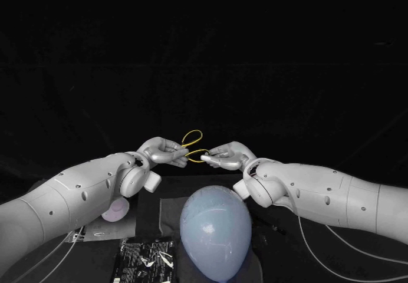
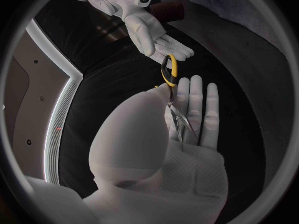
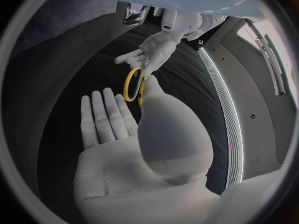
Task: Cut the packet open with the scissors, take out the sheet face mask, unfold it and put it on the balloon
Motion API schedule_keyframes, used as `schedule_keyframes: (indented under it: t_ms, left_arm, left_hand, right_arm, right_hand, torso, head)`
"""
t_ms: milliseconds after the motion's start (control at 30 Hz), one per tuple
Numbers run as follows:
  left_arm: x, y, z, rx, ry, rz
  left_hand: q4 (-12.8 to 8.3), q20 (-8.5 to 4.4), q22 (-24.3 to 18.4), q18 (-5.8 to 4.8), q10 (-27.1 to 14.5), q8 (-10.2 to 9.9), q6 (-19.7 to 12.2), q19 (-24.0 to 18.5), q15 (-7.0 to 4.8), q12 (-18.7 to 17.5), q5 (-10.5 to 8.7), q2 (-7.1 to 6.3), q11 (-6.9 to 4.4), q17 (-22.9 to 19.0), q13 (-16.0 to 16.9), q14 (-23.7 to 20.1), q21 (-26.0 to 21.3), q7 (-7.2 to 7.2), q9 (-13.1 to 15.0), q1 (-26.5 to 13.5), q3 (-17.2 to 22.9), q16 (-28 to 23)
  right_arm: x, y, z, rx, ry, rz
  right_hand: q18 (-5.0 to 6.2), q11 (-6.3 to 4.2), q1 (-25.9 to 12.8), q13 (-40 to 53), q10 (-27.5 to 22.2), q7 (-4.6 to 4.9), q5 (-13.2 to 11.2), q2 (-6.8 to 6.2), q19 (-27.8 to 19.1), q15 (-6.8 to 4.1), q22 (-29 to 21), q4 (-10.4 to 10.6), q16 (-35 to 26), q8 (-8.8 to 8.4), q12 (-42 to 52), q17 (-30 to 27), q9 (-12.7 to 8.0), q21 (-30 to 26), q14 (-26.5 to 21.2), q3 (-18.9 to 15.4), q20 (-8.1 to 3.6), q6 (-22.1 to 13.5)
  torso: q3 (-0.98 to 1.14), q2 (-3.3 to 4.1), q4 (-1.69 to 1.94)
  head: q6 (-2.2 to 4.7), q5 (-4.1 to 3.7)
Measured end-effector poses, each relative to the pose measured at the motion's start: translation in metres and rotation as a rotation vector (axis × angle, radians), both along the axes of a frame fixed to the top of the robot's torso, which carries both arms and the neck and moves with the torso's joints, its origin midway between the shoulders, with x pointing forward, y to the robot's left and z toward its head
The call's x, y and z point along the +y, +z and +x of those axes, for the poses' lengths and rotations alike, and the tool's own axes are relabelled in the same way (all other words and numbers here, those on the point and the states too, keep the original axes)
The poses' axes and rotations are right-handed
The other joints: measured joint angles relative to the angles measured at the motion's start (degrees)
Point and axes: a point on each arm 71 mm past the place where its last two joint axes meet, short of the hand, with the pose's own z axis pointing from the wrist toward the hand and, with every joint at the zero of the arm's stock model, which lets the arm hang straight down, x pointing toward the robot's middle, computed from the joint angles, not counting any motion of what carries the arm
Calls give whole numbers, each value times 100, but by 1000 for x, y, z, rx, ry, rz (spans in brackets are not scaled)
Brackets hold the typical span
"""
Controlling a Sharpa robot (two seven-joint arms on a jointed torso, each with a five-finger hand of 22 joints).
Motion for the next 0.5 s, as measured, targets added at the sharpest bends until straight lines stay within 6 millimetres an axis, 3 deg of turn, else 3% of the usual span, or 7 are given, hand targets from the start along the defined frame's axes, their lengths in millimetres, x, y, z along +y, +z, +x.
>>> schedule_keyframes:
  t_ms: [67, 233, 367, 500]
  left_arm:
    - [-1, 0, -1, 1, -5, -2]
    - [-7, 0, -3, 2, -21, -9]
    - [-9, 0, -4, 3, -31, -13]
    - [-12, 1, -6, 3, -40, -17]
  left_hand:
    - [0, 0, 0, 0, 0, 0, -2, 0, 0, -26, -5, -7, 0, 1, 0, 0, 0, -2, 0, -7, 0, 0]
    - [0, 0, 0, -1, 0, 0, -2, 0, 1, -27, -6, -6, 0, 6, 0, 0, 0, -2, 2, -6, 0, 0]
    - [0, 0, 0, -5, 0, -1, -2, 0, 1, -27, -12, -6, 0, 6, 0, 0, 0, -2, 38, -6, 0, 0]
    - [0, 0, 0, -37, 0, -1, -2, 0, 1, -27, -17, -5, 0, 5, 0, 0, 0, -2, 79, -4, 0, 0]
  right_arm:
    - [1, 0, 0, 5, 1, 6]
    - [3, -1, 1, 17, 6, 19]
    - [2, -1, 1, 26, 4, 28]
    - [2, -1, 2, 32, -1, 40]
  right_hand:
    - [-1, -48, 181, 12, 192, 29, 0, 181, 0, -48, -37, -79, 28, 83, 32, 0, 8, 0, 80, 78, 0, 140]
    - [-3, -203, 455, 16, 572, 98, 0, 456, 0, -152, -101, -228, 156, 219, 113, 9, 37, 0, 258, 228, 0, 423]
    - [5, -336, 678, 16, 851, -8, 0, 574, 100, -233, -100, -325, 276, 340, 166, 45, 58, 5, 442, 356, -10, 670]
    - [137, -471, 947, 11, 1162, -143, 0, 630, 393, -356, -69, -374, 480, 454, 229, 108, 74, 161, 714, 633, -34, 924]
  torso:
    - [0, 0, 0]
    - [-3, 1, 2]
    - [-4, 1, 3]
    - [-4, 1, 5]
  head:
    - [3, -4]
    - [3, -8]
    - [-4, -9]
    - [-7, -14]
